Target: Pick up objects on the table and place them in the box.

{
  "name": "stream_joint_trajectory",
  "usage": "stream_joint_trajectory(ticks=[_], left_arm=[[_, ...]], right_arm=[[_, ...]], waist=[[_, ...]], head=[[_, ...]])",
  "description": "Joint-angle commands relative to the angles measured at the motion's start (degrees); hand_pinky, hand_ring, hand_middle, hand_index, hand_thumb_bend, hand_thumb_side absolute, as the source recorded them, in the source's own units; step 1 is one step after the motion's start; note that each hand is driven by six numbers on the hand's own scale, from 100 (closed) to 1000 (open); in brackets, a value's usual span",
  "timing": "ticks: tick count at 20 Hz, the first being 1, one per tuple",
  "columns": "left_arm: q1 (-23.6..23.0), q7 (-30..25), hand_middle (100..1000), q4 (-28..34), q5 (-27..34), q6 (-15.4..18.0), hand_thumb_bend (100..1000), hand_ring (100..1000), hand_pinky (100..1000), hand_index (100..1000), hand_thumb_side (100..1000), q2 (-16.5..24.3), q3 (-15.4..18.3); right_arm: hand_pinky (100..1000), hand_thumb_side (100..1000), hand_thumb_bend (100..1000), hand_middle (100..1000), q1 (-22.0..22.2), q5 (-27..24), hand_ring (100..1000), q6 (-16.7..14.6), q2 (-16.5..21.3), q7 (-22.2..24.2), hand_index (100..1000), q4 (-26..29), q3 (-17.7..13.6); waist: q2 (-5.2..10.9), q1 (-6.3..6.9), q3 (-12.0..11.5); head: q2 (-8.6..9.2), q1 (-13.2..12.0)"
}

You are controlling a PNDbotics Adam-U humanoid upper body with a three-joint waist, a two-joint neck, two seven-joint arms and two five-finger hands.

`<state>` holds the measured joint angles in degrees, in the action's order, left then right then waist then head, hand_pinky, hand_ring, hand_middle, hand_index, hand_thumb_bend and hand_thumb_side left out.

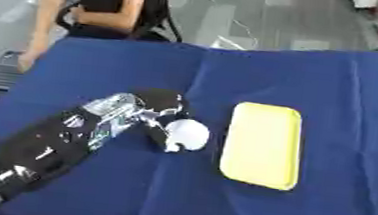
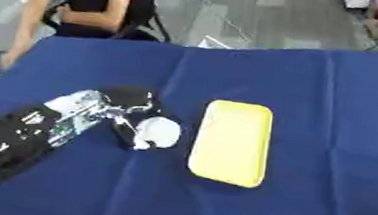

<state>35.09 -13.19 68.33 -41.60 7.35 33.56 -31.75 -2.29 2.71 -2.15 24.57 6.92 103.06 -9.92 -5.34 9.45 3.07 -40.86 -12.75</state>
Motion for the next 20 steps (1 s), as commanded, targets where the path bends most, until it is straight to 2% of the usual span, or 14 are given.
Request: stream_joint_trajectory(ticks=[1,7,14,20], left_arm=[[0.71,-0.08,649,2.23,1.80,-1.28,215,851,871,540,397,2.14,0.95],[1.53,-0.09,627,7.33,6.78,-4.09,105,827,881,493,364,3.38,2.64],[0.23,1.49,601,18.03,19.32,-11.44,100,783,902,445,437,3.41,8.07],[-0.57,1.54,595,22.71,24.63,-14.96,100,769,911,433,483,1.73,9.57]], right_arm=[[682,768,276,883,-0.40,0.15,689,-0.12,1.19,-0.15,969,0.83,-0.26],[682,768,275,883,-0.33,0.13,689,-0.10,1.15,-0.16,969,0.86,-0.27],[682,769,274,883,-0.46,0.07,689,-0.09,0.92,-0.15,969,0.92,-0.26],[682,769,274,883,-0.69,-0.02,689,-0.09,0.77,-0.05,968,0.91,-0.17]], waist=[[0.54,-0.59,-0.09],[0.52,-0.59,-0.15],[0.23,-0.78,-0.06],[-0.03,-1.03,0.11]], head=[[0.44,-0.52],[0.91,-0.20],[1.52,0.04],[2.16,0.36]])
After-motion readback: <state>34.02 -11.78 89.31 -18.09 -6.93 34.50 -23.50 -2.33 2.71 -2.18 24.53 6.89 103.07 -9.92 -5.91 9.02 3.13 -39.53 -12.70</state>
